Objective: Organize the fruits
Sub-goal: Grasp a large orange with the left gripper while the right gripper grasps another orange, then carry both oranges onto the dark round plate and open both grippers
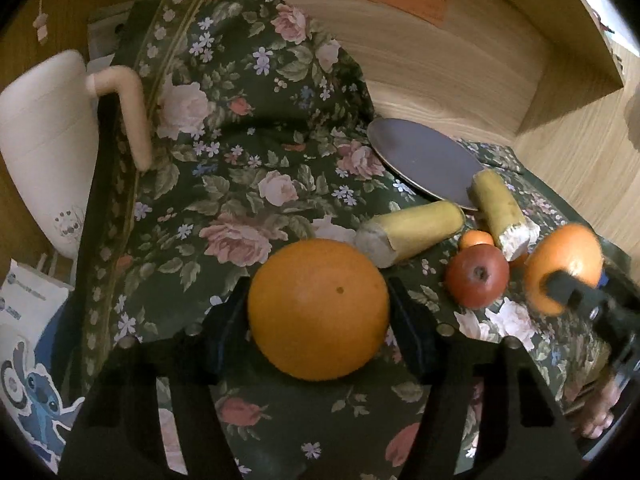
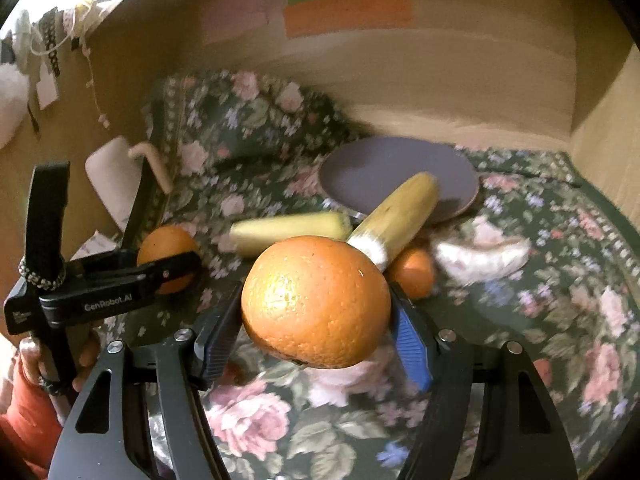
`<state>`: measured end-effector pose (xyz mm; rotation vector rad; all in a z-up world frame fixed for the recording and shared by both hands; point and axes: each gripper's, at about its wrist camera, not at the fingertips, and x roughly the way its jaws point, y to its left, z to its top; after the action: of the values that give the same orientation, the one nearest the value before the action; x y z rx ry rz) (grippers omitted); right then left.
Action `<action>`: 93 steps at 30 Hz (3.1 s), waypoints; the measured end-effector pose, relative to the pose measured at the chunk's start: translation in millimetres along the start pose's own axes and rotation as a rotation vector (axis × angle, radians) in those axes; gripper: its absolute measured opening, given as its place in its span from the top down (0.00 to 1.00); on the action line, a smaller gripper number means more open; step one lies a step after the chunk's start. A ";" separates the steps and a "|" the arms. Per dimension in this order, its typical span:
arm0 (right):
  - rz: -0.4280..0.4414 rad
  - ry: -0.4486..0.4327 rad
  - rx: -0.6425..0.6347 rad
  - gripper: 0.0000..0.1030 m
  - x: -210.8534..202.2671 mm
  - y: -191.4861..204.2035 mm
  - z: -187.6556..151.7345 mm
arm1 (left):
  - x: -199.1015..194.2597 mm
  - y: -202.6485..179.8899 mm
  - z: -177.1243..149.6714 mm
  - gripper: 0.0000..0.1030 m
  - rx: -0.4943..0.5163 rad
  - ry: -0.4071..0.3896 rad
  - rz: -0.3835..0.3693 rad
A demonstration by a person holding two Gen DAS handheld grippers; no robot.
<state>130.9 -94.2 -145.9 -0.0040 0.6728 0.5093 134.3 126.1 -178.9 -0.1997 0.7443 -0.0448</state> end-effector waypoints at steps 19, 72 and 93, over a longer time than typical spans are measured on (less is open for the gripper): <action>-0.094 -0.203 -0.113 0.35 -30.7 -43.9 79.7 | -43.6 -57.7 56.2 0.37 0.065 -0.213 -0.013; -0.144 0.207 -0.177 0.35 168.9 -126.5 146.4 | 179.4 -122.6 179.2 0.37 0.258 0.122 -0.047; -0.123 0.237 -0.193 0.34 157.2 -128.1 143.7 | 153.7 -132.7 185.1 0.16 0.271 0.011 -0.020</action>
<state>378.9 -112.3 -146.9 -0.2893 0.8473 0.4570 376.7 9.4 -122.7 0.0513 0.7391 -0.1645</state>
